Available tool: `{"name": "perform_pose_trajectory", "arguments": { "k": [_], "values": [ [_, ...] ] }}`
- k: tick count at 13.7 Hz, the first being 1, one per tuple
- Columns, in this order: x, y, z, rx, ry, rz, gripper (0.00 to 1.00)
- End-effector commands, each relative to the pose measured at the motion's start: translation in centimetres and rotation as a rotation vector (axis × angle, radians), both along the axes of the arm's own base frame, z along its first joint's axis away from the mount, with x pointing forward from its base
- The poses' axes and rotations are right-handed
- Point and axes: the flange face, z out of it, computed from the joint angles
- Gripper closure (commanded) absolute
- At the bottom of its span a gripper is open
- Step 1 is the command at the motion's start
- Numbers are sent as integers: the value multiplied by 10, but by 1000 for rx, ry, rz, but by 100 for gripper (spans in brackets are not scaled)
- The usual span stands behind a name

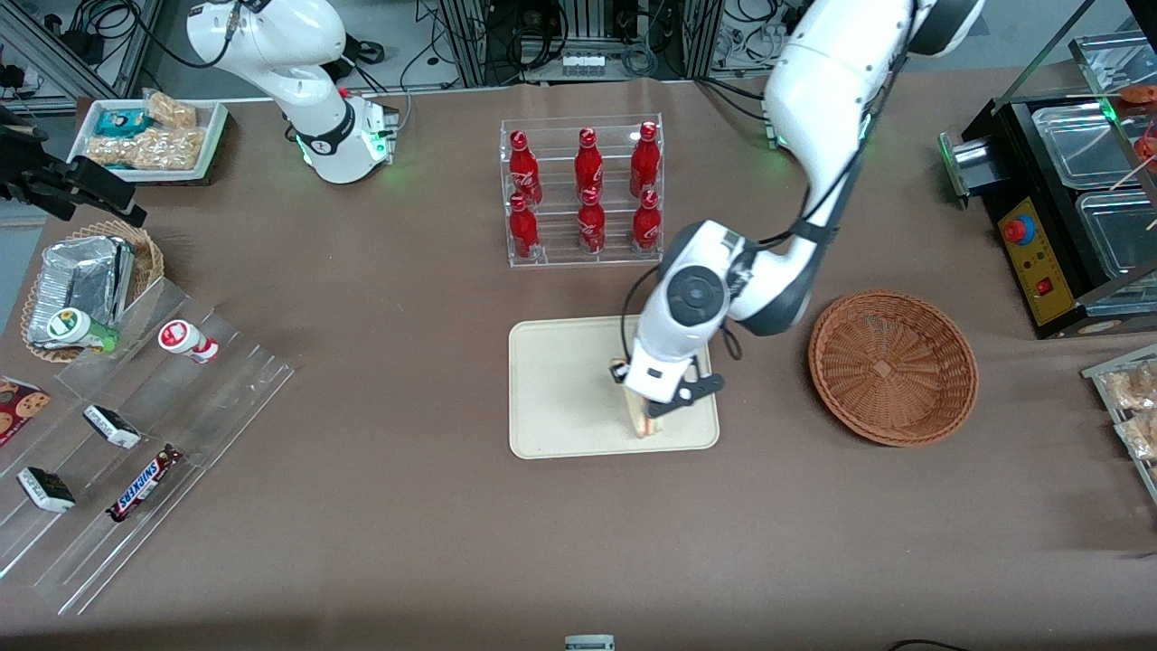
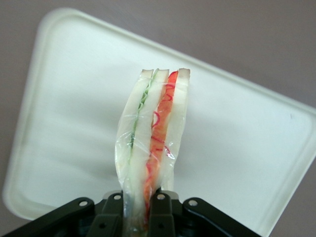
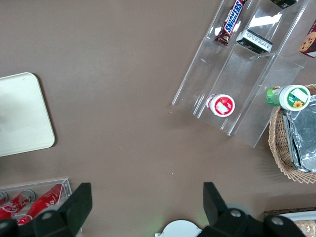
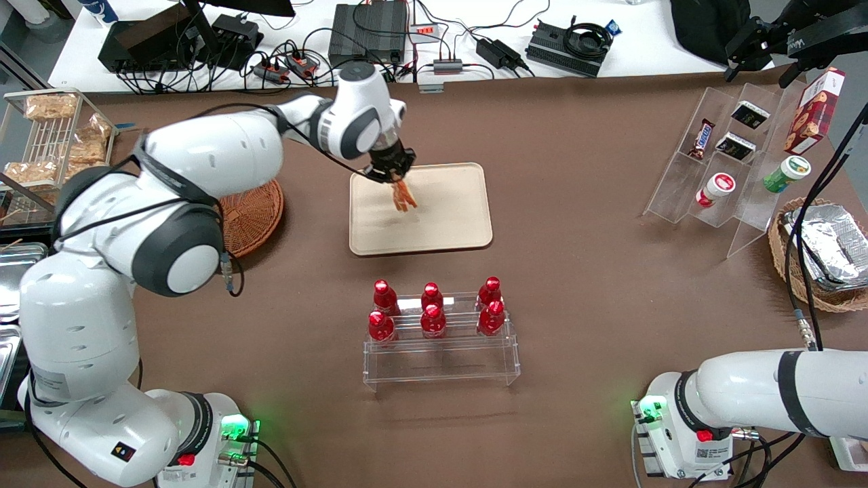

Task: Place sandwich from basket to tray
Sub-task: 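Carry the sandwich with the left gripper over the cream tray and lower it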

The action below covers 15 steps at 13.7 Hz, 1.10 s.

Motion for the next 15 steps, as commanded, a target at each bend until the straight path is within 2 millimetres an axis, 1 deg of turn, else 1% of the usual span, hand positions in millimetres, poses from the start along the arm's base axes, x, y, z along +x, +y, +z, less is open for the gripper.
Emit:
{"name": "perform_pose_trajectory", "arguments": {
  "k": [1,4,7,9,10,11,12,13,14,15],
  "values": [
    [-6,-28,-10,12,-53,-55,99],
    [-8,-34,-16,24,-59,-132,99],
    [-14,-32,-26,49,-17,-191,98],
    [-15,-33,-25,54,-4,-198,96],
    [-15,-34,-26,55,-4,-198,93],
    [-16,-33,-29,57,0,-190,85],
    [-16,-33,-30,56,3,-185,57],
    [-16,-34,-27,46,4,-177,2],
    [-15,-35,-21,40,-1,-173,0],
    [-14,-35,-10,34,-12,-171,0]
  ]
}}
